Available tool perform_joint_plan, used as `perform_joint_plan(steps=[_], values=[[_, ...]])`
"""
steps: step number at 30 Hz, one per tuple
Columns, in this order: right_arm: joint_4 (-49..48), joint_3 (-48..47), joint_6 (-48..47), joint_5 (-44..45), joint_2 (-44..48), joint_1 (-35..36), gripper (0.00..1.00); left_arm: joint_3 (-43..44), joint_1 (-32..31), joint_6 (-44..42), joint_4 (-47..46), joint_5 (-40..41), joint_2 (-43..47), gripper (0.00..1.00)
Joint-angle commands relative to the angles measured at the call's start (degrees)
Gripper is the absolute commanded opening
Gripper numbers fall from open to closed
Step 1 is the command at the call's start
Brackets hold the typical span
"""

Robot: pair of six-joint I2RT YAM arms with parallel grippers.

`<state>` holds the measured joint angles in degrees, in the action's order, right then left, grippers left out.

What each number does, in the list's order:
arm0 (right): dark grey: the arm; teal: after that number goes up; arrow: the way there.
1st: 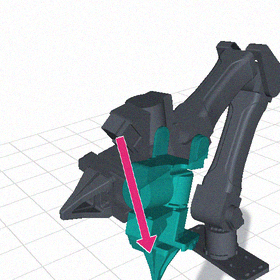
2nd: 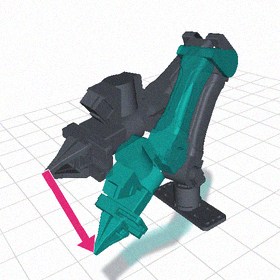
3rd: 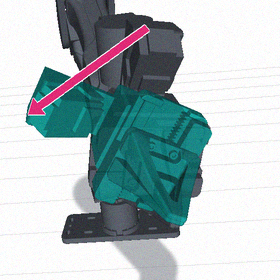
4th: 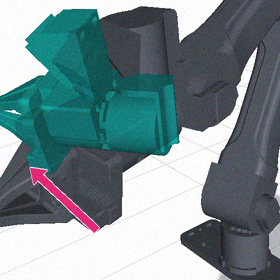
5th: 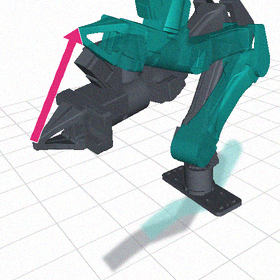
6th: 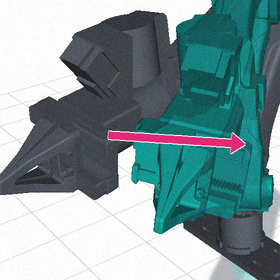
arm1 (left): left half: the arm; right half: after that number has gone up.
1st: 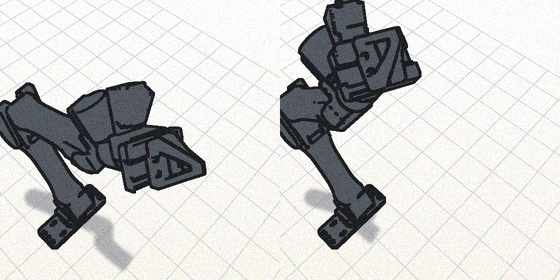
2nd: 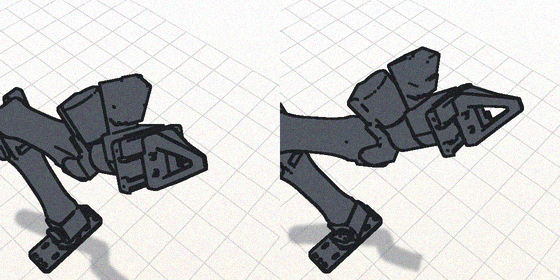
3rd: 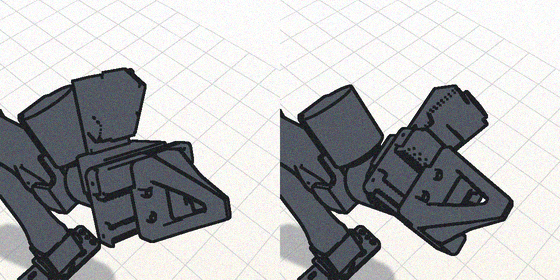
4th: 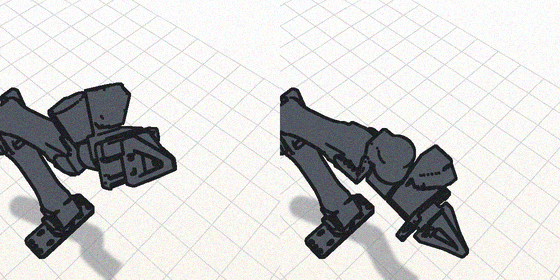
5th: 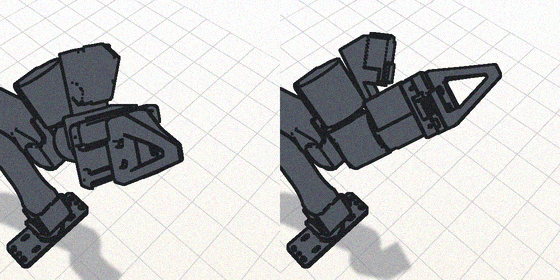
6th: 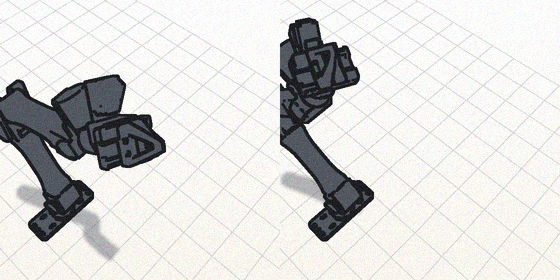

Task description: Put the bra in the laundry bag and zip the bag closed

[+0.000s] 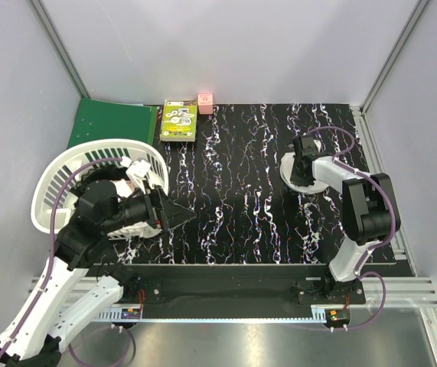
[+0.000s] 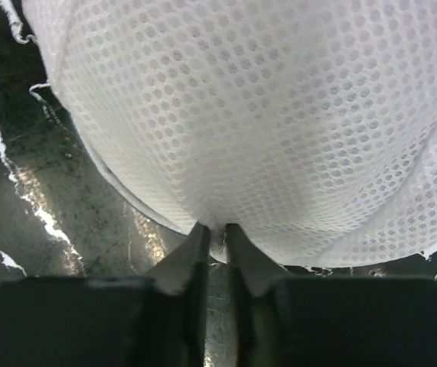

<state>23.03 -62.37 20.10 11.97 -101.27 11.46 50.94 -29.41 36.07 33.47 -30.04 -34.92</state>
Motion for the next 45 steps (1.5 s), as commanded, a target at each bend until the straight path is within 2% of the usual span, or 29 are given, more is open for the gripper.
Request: perform_joint_plan(steps=[1,5,6,8,12,16,20,22,24,29,33,38,42,45], values=[[2.71,-2.05,0.99,-2.64,3.53,4.52,0.02,-0.49,0.05,0.93,-2.45,-2.39,0.11,0.89],[4.31,-0.39,6.43,-11.76,13.70,6.64,0.00,-0.58,-0.03,1.28,-4.11,-4.14,-2.87,0.86],[4.22,-0.12,7.84,-18.49,15.39,6.64,0.00,-0.66,-0.30,1.54,-4.81,-4.41,-4.44,0.86],[4.13,0.84,11.35,-24.59,20.38,6.64,0.00,-0.84,-1.87,2.86,-7.71,-4.41,-5.77,0.84],[2.64,2.16,16.89,-39.61,27.35,6.73,0.00,0.21,-5.13,2.95,-9.30,-0.38,-8.59,0.84],[1.85,4.44,19.89,-48.16,32.10,6.64,0.00,-0.13,-8.12,3.04,-10.27,4.71,-9.90,0.86],[-5.96,12.42,25.51,-57.03,34.04,6.38,0.00,-1.01,-9.96,3.30,-11.15,7.19,-12.18,0.87],[-14.02,15.68,30.59,-62.93,34.04,6.38,0.00,-1.10,-10.32,2.87,-11.68,8.32,-13.42,0.87],[-19.40,19.38,34.55,-65.13,35.00,6.47,0.00,-0.84,-10.58,1.99,-11.59,9.21,-15.61,0.86],[-19.33,18.34,35.18,-67.33,36.76,5.85,0.00,1.18,-10.58,-2.67,-11.42,16.06,-19.39,0.81],[-19.25,17.28,41.92,-68.04,36.85,5.76,0.00,5.30,-10.58,-4.44,-7.31,19.14,-22.12,0.74],[-19.25,14.65,52.21,-66.73,36.76,5.50,0.00,8.39,-10.58,0.82,1.84,17.13,-23.44,0.68],[-19.16,14.64,57.06,-64.53,37.64,5.50,0.00,3.04,-11.02,9.61,2.65,15.19,-22.13,0.64],[-19.25,17.10,60.58,-64.79,38.25,4.80,0.00,0.48,-12.25,11.30,3.79,16.76,-23.17,0.62]])
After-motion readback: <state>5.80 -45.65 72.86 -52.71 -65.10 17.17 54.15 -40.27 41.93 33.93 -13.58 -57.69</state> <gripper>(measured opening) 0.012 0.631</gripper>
